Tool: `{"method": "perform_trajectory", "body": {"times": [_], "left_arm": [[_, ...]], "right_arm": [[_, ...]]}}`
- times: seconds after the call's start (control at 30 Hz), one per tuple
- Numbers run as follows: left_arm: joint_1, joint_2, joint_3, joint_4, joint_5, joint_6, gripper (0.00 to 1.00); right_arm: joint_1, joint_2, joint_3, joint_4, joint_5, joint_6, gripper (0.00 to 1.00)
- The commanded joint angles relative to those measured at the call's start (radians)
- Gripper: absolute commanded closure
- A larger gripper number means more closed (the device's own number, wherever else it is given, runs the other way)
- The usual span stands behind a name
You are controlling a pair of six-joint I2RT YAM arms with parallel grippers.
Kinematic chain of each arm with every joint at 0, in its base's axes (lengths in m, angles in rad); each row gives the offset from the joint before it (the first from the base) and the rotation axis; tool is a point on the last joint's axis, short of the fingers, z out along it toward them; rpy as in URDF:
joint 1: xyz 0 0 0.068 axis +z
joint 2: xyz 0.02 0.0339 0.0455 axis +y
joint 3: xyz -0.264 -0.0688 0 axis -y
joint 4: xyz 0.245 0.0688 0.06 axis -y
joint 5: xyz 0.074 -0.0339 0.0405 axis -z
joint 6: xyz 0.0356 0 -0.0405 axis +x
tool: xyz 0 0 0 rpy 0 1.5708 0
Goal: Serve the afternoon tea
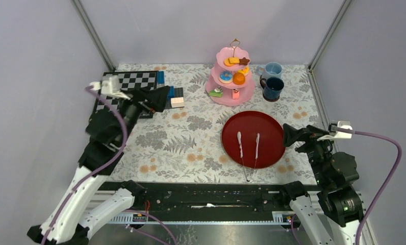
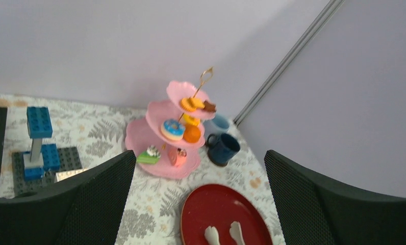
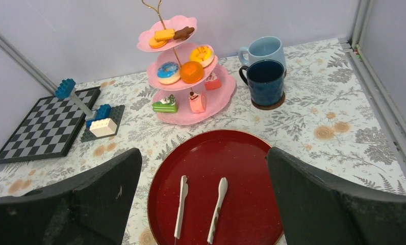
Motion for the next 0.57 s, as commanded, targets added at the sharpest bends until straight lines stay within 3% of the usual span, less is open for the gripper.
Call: {"method": "perform_trajectory", "body": {"times": [0.0, 0.27, 0.53], "left_arm": [[0.0, -0.111, -0.021, -0.021, -0.047, 0.016, 0.01], [0.0, -0.301, -0.004, -0.108, -0.088, 0.089, 0.01], [0.0, -0.353, 0.038, -0.15, -0.139, 0.15, 0.01]], "right_arm": [[0.001, -0.035, 0.012, 0.013, 0.047, -0.019, 0.0], [0.0, -0.094, -0.042, 0.091, 0.022, -0.014, 0.0], [0.0, -0.088, -0.047, 0.113, -0.001, -0.006, 0.0]]}}
